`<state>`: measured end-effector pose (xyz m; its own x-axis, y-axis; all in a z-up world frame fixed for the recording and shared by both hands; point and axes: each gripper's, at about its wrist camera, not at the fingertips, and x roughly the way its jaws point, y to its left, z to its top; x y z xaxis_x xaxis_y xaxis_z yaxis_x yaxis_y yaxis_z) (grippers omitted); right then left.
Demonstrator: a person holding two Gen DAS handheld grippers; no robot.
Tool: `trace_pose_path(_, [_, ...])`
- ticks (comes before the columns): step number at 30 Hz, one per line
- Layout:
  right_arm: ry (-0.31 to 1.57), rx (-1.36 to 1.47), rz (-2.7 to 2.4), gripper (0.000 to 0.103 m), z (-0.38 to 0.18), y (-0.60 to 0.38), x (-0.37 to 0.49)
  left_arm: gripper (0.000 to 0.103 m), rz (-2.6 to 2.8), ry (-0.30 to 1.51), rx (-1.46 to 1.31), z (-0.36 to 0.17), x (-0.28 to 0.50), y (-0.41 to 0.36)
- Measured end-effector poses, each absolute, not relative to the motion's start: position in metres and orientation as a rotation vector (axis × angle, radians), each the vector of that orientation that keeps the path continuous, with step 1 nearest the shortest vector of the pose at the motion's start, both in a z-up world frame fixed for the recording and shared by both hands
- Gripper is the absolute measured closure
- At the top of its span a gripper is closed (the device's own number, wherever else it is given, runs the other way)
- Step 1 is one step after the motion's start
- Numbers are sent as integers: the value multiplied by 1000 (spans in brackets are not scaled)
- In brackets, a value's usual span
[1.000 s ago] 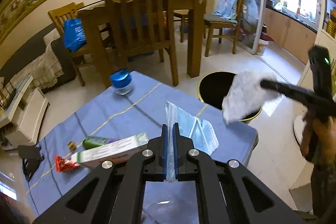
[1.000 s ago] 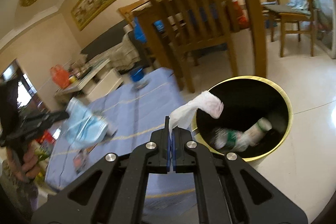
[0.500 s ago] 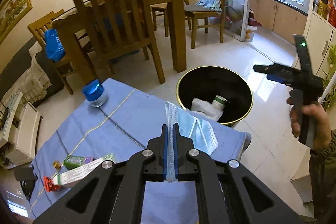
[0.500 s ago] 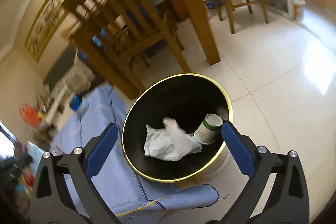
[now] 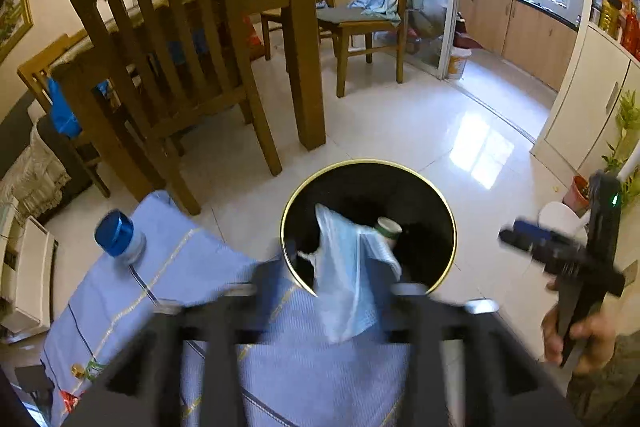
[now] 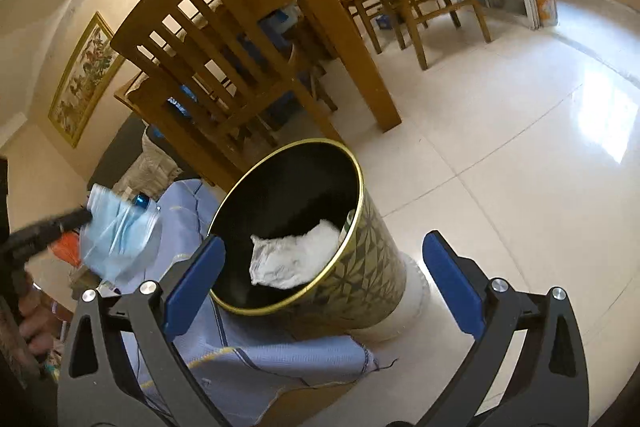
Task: Collect trash
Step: 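Drop the tissue and the mask into the bin from both grippers, then return both tools to the table and grasp the clear plastic cup with the right gripper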
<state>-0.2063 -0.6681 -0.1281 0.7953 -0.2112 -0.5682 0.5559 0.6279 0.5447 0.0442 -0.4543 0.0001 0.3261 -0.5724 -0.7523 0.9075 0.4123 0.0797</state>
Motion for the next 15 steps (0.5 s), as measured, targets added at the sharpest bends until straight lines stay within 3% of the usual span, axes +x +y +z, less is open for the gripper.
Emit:
trace_pose_path(5, [566, 809, -452, 5, -139, -658, -197, 38, -1042, 652, 521, 16, 35, -447])
trace_pose_path(12, [781, 580, -606, 5, -120, -621, -157, 36, -934, 609, 517, 31, 36, -393])
trace_pose_path(15, [742, 546, -465, 5, -103, -589, -140, 23, -870, 602, 435, 50, 52, -349])
